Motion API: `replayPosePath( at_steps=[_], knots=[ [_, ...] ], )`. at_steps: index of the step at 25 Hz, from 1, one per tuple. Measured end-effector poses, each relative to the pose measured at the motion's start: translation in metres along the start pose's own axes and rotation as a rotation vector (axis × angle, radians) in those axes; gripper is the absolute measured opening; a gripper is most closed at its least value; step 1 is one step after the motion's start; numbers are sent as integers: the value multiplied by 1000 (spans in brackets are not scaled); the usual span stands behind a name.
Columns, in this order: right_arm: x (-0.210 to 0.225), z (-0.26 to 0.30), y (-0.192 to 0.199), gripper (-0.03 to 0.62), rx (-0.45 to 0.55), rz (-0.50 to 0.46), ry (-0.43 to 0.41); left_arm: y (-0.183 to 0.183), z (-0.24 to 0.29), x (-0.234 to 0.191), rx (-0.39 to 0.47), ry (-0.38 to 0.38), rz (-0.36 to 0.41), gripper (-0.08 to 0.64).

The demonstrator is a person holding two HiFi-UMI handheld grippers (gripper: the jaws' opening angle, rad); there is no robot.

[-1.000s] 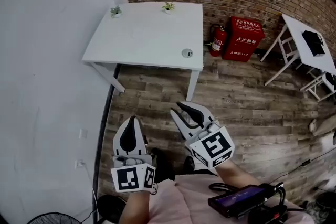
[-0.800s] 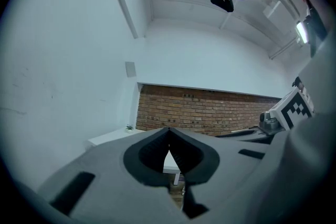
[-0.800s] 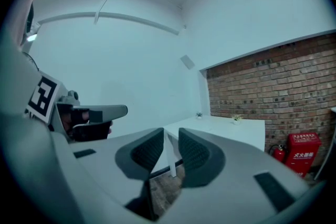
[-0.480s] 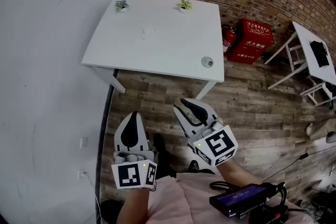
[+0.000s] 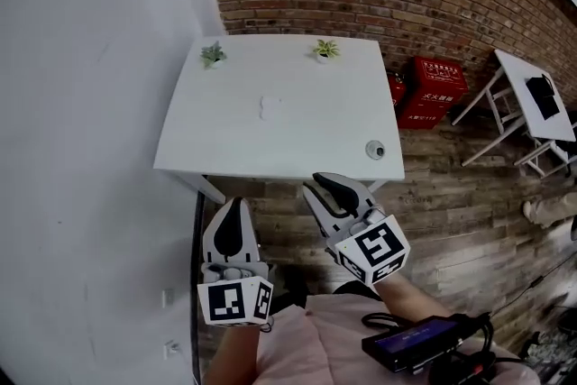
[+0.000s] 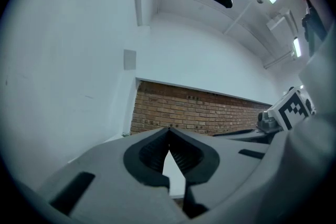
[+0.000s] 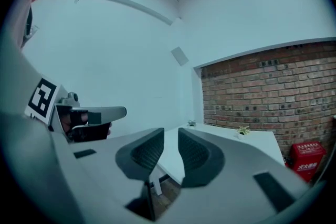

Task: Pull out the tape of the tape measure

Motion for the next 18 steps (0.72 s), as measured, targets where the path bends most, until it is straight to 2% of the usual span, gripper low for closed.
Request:
replayPosePath(
  at_steps=[10,18],
  knots=[
    [33,21,-8,89,-7,-2,60,13,51,-3,-35,81,-22,5],
    [91,67,7,91,-9,42,36,46,118,-3,-113,98,-20,5]
  ],
)
Point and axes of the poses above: the fingertips, and each gripper's own axes: z forward along the fingers, x to its right, y out of its underside, the point moved 3 cm from there along -z, backward along the fingers, and after that the axes turned 7 degrees about z, right-handed, at the moved point
